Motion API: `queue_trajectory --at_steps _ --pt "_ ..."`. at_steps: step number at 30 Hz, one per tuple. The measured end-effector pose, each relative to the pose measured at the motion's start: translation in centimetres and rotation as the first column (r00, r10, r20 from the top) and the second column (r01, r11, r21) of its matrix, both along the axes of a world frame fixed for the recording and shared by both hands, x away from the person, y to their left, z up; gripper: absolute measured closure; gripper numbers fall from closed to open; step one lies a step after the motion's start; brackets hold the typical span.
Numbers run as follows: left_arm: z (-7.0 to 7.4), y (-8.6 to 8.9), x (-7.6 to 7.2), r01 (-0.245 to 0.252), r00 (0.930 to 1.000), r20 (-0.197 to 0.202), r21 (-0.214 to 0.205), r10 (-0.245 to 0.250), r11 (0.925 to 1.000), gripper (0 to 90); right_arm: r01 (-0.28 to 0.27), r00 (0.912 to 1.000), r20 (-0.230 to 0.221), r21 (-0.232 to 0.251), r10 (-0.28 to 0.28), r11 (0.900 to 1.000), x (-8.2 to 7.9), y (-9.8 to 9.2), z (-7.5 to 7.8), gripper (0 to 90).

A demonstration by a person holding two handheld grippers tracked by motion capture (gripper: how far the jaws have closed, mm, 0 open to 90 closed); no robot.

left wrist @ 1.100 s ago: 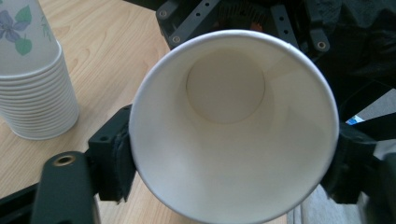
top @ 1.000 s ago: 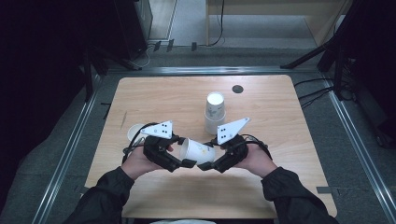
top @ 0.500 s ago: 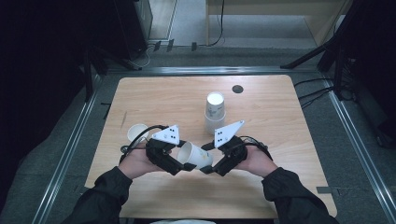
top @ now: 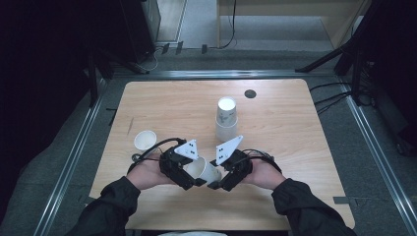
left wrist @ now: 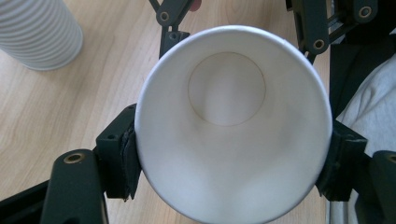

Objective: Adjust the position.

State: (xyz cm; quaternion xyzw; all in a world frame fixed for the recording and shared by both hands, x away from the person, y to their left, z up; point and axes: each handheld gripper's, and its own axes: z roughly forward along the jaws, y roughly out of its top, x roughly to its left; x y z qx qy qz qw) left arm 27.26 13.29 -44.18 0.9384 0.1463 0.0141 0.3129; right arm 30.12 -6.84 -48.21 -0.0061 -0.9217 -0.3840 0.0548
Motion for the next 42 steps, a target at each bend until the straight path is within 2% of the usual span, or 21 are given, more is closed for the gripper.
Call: queue_trajectory --at_steps 4,6,9,11,16,17,20,23,25,29,31,33,35,42 --pt "-0.3 -0.3 -0.1 0.007 1.0000 0.000 0.019 -0.007 0.9998 24.5 -0.014 0.9999 0.004 -0.027 0.014 0.9995 -0.1 0.4 -0.6 30.7" --pt "-0.4 -0.3 0.0 0.005 1.0000 -0.005 0.022 -0.005 0.9997 24.4 -0.021 0.9998 0.003 -0.029 0.021 0.9993 -0.1 0.4 -0.7 35.3" --pt "-0.5 -0.2 0.1 0.007 0.9999 -0.009 0.021 -0.007 0.9998 23.8 -0.023 0.9997 0.005 -0.035 0.023 0.9991 -0.2 0.5 -0.6 35.6" --pt "-0.5 -0.1 0.1 0.007 0.9999 -0.010 0.008 -0.007 0.9999 21.1 -0.017 0.9995 0.024 -0.037 0.018 0.9992 -0.3 0.5 -0.5 35.5" --pt "-0.2 0.1 0.1 0.006 1.0000 -0.007 -0.036 -0.006 0.9993 12.8 -0.002 0.9997 0.023 -0.001 0.002 1.0000 0.0 0.0 0.1 35.5" --pt "-0.2 0.3 0.2 0.012 0.9999 -0.001 -0.043 -0.012 0.9990 12.6 0.005 0.9999 0.009 0.004 -0.005 1.0000 0.0 -0.1 0.3 35.5" --pt "0.0 0.7 0.3 -0.006 0.9999 -0.011 -0.098 0.005 0.9951 12.5 0.017 0.9998 0.011 0.031 -0.017 0.9994 0.2 -0.5 0.6 35.5" --pt "0.4 1.2 0.5 -0.020 0.9998 -0.011 -0.153 0.018 0.9880 12.6 0.025 0.9996 0.007 0.053 -0.026 0.9983 0.2 -0.8 1.0 35.5" --pt "0.5 1.5 0.6 -0.031 0.9994 -0.024 -0.204 0.026 0.9785 12.6 0.027 0.9996 0.008 0.071 -0.027 0.9971 0.2 -0.9 1.2 35.5" --pt "0.6 1.6 0.6 -0.041 0.9986 -0.043 -0.271 0.030 0.9618 12.6 0.029 0.9996 -0.006 0.101 -0.028 0.9945 0.2 -1.0 1.5 35.5" --pt "0.6 1.4 0.5 -0.044 0.9983 -0.051 -0.311 0.030 0.9495 12.6 0.028 0.9995 -0.018 0.116 -0.026 0.9928 0.2 -1.0 1.6 35.5" --pt "0.6 1.3 0.4 -0.047 0.9983 -0.048 -0.331 0.033 0.9423 12.7 0.024 0.9995 -0.021 0.138 -0.022 0.9901 0.1 -0.9 1.8 35.5" --pt "0.7 1.2 0.4 -0.048 0.9981 -0.053 -0.349 0.031 0.9358 12.8 0.028 0.9993 -0.030 0.139 -0.024 0.9899 0.0 -0.8 1.9 35.5" --pt "0.5 1.2 0.4 -0.058 0.9974 -0.062 -0.380 0.037 0.9231 14.7 0.032 0.9983 -0.053 0.187 -0.022 0.9818 0.0 -0.9 2.3 35.5"
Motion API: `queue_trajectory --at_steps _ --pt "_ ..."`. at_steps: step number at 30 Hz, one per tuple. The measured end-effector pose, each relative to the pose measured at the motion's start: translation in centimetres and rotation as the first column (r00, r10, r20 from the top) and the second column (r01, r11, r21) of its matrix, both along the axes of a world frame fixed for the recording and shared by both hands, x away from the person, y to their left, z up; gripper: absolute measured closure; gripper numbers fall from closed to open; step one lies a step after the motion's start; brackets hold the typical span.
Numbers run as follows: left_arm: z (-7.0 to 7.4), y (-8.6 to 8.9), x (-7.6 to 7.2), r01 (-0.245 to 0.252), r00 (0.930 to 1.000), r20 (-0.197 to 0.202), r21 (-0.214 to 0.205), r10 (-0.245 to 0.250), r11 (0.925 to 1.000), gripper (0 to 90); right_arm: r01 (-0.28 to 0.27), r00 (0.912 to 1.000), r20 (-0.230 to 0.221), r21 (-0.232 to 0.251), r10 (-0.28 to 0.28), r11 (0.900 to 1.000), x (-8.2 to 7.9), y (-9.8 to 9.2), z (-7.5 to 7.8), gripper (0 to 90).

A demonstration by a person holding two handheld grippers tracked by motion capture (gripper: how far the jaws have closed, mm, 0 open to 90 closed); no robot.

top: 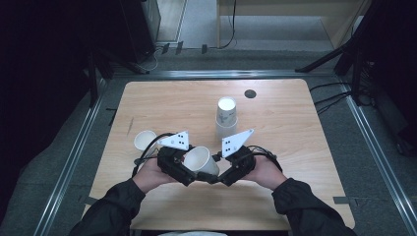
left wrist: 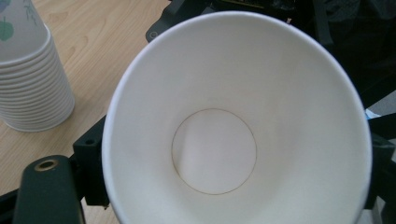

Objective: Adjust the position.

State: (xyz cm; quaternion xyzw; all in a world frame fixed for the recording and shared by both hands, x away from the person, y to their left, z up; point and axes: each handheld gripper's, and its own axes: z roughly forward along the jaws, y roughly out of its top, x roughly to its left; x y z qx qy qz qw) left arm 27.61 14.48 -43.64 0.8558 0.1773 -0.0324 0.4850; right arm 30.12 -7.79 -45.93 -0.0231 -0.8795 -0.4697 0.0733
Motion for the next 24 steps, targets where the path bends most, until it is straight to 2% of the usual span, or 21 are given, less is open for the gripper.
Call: queue_trajectory --at_steps 4,5,10,14,16,19,24 --pt "0.1 0.1 0.0 -0.008 1.0000 0.001 -0.022 0.008 0.9997 16.5 0.001 1.0000 -0.006 0.005 -0.001 1.0000 0.0 -0.1 0.0 35.5" --pt "0.1 0.2 0.0 -0.008 1.0000 0.001 -0.034 0.008 0.9994 23.3 0.000 1.0000 -0.005 0.006 0.000 1.0000 0.0 0.0 0.0 35.6" --pt "0.1 0.3 -0.2 0.003 0.9999 0.016 -0.017 -0.003 0.9998 27.5 -0.001 1.0000 -0.002 -0.006 0.001 1.0000 -0.1 0.1 -0.1 35.7" --pt "0.3 0.3 -0.1 0.009 0.9999 0.014 -0.004 -0.009 1.0000 28.5 -0.011 0.9999 -0.008 -0.003 0.011 0.9999 -0.1 0.1 -0.2 35.1" --pt "0.4 0.4 -0.1 0.002 0.9998 0.017 -0.009 -0.002 1.0000 28.8 -0.016 0.9997 -0.017 -0.003 0.016 0.9999 0.0 0.2 -0.4 31.6" --pt "0.6 0.8 0.1 -0.008 0.9998 0.019 -0.014 0.008 0.9999 28.9 0.006 0.9999 0.013 -0.031 -0.005 0.9995 -0.2 0.4 -0.9 28.2" --pt "1.0 2.0 0.5 -0.040 0.9991 0.015 -0.029 0.040 0.9988 28.9 0.024 0.9997 0.004 -0.044 -0.024 0.9987 0.0 0.5 -1.2 25.3"
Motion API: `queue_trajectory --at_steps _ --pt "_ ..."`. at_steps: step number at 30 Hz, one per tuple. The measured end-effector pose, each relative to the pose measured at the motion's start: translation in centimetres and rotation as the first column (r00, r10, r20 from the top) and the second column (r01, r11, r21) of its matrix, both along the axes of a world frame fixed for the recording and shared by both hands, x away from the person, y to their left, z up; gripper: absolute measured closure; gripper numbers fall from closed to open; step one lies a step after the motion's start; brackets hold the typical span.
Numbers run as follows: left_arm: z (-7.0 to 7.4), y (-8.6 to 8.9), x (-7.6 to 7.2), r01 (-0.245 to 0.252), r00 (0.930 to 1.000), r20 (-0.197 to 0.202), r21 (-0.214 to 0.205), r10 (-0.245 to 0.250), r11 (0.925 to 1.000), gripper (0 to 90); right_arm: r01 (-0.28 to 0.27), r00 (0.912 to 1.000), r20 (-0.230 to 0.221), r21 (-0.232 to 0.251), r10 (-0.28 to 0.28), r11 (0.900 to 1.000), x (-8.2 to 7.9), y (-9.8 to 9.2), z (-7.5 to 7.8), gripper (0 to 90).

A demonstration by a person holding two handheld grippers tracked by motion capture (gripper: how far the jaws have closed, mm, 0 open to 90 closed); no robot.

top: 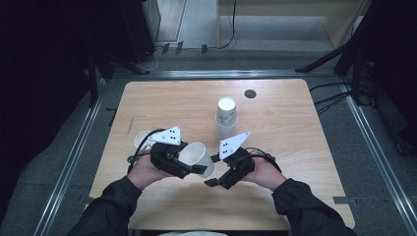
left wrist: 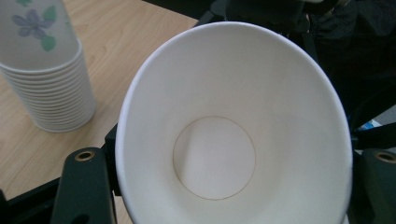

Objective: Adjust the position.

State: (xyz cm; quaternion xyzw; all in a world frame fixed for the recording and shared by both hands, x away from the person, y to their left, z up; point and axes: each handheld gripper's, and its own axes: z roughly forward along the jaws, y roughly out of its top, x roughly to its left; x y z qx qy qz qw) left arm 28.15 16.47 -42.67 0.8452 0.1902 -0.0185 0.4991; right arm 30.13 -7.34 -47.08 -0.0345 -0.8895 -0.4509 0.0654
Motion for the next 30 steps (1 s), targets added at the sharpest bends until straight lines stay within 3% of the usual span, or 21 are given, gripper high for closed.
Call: queue_trajectory --at_steps 4,8,16,22,30 --pt "0.2 0.7 0.3 -0.025 0.9997 0.004 0.002 0.025 0.9997 28.9 0.036 0.9992 0.017 -0.075 -0.035 0.9966 0.3 0.0 -0.7 23.3" --pt "0.2 1.1 0.5 -0.052 0.9986 0.013 0.018 0.052 0.9985 28.7 0.101 0.9945 0.042 -0.159 -0.096 0.9821 0.8 0.0 -1.7 23.5" --pt "-0.1 1.6 1.0 -0.070 0.9975 0.014 0.063 0.069 0.9956 28.7 0.191 0.9810 0.064 -0.145 -0.183 0.9710 1.5 -0.7 -1.9 24.3" --pt "-0.3 1.9 1.4 -0.074 0.9973 0.009 0.066 0.073 0.9951 28.6 0.267 0.9637 0.057 -0.147 -0.261 0.9525 2.0 -1.5 -1.9 24.3" --pt "-0.5 2.1 1.5 -0.068 0.9977 0.011 0.076 0.067 0.9948 28.6 0.298 0.9544 0.050 -0.128 -0.294 0.9459 2.4 -1.8 -1.7 24.3"
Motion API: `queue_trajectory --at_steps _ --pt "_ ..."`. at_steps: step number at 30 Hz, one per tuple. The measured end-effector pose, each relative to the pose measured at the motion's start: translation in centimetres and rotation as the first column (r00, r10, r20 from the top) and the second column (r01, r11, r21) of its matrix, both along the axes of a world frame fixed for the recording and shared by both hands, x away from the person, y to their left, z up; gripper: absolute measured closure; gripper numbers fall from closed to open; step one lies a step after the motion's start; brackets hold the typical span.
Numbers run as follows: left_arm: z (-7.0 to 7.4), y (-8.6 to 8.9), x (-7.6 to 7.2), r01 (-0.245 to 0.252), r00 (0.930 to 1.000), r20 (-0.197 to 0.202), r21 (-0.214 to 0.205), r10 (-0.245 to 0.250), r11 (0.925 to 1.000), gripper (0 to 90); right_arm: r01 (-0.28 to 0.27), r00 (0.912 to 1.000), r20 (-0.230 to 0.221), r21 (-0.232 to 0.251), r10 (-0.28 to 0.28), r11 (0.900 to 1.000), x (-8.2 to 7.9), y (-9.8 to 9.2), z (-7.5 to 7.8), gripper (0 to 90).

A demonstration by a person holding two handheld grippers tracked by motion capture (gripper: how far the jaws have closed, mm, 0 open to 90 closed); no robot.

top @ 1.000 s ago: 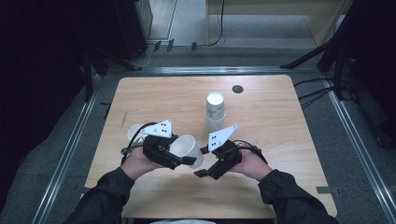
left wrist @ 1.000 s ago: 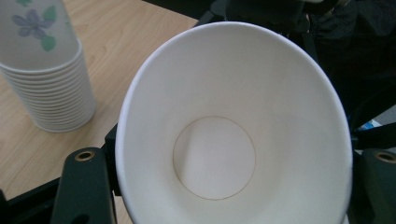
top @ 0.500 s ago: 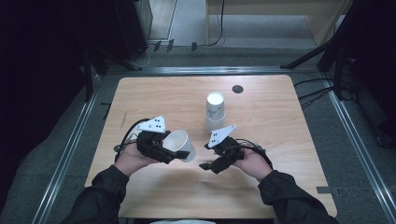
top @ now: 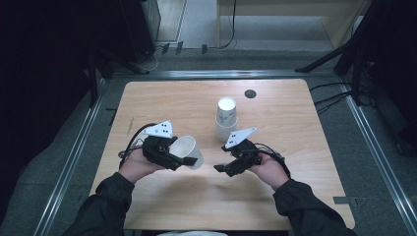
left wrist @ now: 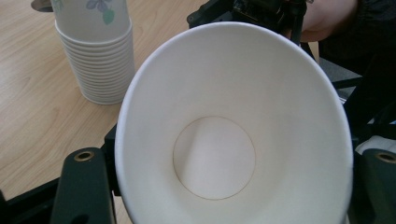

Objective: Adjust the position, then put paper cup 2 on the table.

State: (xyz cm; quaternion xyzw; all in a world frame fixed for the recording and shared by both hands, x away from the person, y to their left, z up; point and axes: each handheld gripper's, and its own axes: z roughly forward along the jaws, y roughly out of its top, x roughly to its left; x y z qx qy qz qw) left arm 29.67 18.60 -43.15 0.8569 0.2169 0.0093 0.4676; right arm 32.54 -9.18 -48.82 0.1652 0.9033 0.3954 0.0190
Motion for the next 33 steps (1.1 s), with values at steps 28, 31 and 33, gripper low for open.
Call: queue_trajectory --at_steps 28,31,33 --pt "-1.1 2.5 0.0 -0.008 0.9999 -0.008 0.125 0.009 0.9922 28.4 -0.002 0.9995 0.030 -0.007 0.002 1.0000 0.1 -0.6 0.4 24.3" --pt "-1.2 2.9 -0.2 -0.008 0.9999 -0.005 0.131 0.008 0.9913 28.3 0.000 0.9994 0.034 -0.007 0.000 1.0000 0.4 -0.7 0.4 24.3" --pt "-1.3 3.1 -0.3 -0.008 0.9999 -0.006 0.136 0.009 0.9907 28.2 0.002 0.9993 0.036 -0.005 -0.001 1.0000 0.6 -0.8 0.6 24.3"
